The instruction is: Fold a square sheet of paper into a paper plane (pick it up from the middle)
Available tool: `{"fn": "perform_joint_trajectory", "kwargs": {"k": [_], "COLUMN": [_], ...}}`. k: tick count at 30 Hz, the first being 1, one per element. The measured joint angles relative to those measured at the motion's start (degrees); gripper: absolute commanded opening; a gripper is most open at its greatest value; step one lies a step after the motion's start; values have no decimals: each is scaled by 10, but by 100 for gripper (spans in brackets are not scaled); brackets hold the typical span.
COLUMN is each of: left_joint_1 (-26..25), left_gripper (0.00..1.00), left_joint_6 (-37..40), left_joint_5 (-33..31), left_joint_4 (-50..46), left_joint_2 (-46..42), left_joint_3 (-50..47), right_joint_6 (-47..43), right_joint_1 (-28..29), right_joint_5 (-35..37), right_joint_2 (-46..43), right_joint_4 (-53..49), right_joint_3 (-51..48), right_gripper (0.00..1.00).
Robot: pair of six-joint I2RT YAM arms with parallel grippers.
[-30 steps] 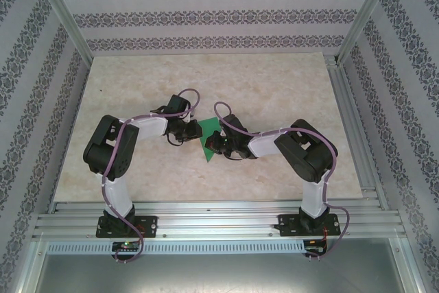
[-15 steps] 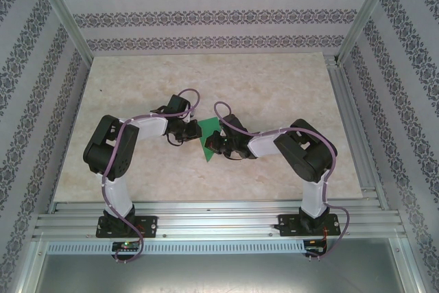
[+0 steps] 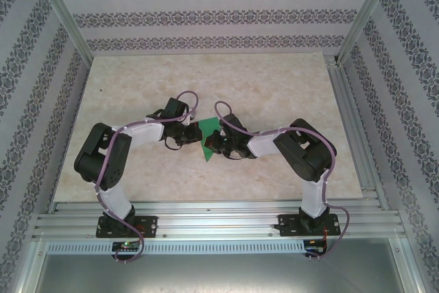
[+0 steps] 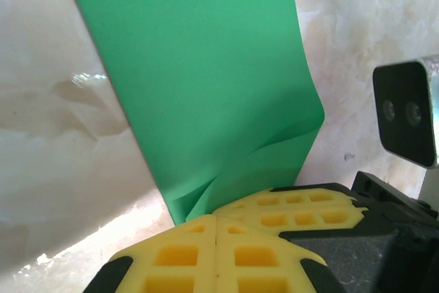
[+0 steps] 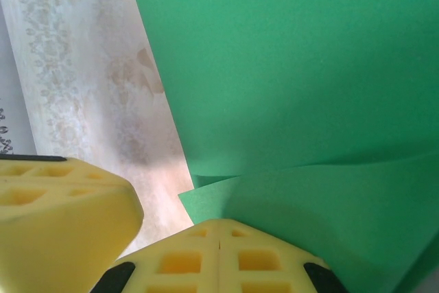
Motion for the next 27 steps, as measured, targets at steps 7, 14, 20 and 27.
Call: {"fn": "perform_joint_trajectory", "kwargs": {"k": [7,14,20,27], "left_joint_1": [-5,-6,-6,-10], "left_gripper": [0,0,0,0], "left_joint_6": [-4,-5,-6,-5], "left_joint_5": [5,4,-1,-24], "left_joint_4": [10,10,10,4], "left_joint_2": [15,31,38,45], "left_joint_3": [0,1,5,11], "right_joint_6": [0,0,9,7], "right_joint_1": [0,0,0,0], "right_joint_5": [0,0,-2,-5], "right_joint_2": [0,0,0,-3], "right_joint_4": [0,0,0,2], "right_joint_3": [0,0,0,0], "right_gripper": [0,0,0,0]}}
